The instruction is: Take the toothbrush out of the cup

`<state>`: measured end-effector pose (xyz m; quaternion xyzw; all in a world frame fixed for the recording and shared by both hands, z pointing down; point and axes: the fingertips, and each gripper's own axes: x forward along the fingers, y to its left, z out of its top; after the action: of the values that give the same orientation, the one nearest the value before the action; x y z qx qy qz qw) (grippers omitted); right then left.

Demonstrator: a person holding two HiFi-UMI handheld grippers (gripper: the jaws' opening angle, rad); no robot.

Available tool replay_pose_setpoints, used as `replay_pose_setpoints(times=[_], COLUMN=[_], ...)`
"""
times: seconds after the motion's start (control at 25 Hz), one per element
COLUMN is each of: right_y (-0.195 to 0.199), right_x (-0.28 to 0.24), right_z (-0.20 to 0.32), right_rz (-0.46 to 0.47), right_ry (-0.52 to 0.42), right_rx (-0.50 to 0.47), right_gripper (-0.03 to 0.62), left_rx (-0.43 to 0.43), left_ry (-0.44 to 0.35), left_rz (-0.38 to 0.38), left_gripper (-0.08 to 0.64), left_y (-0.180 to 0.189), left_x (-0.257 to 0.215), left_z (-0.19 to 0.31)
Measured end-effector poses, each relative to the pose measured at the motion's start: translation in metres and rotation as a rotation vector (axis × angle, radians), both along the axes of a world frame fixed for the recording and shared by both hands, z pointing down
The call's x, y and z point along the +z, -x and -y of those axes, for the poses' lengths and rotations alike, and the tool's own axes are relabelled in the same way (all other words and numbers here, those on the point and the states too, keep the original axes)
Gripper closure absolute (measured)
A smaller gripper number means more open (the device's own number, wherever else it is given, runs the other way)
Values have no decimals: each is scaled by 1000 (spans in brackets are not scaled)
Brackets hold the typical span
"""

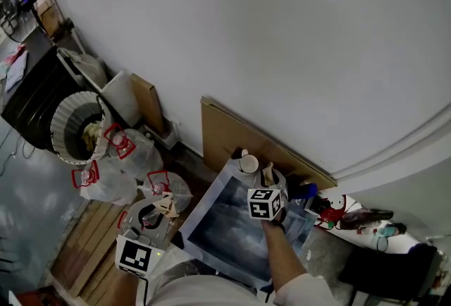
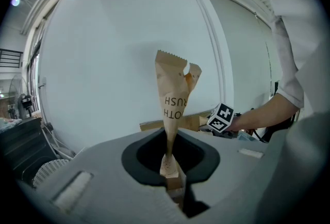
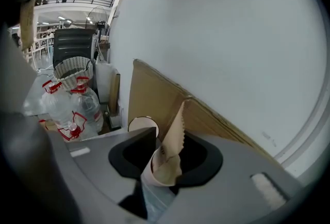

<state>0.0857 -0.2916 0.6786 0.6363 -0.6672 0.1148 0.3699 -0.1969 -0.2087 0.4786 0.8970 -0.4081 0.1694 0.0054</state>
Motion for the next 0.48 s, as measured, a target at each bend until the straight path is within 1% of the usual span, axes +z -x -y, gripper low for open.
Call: replay_pose_setpoints(times=[0.16,0.28,0.32,0.48], right_y=[-3,-6,-6,-5], right_x=[3,1,1,-2], right_z=[2,5,5,3], right_rz=[-40,-37,-32,2], right_ry=[13,15,17,17], right_rx=[1,-1,-4,-18], right_gripper=[507,539,540,541], left_rx=[-4,19,22,12], left_ry=[3,4,5,9], left_rz=[-1,44,48,19], left_gripper=[532,532,532,532], left_y=[2,5,5,2], left_x=[1,12,13,9], left_z=[0,-2,-3,-3])
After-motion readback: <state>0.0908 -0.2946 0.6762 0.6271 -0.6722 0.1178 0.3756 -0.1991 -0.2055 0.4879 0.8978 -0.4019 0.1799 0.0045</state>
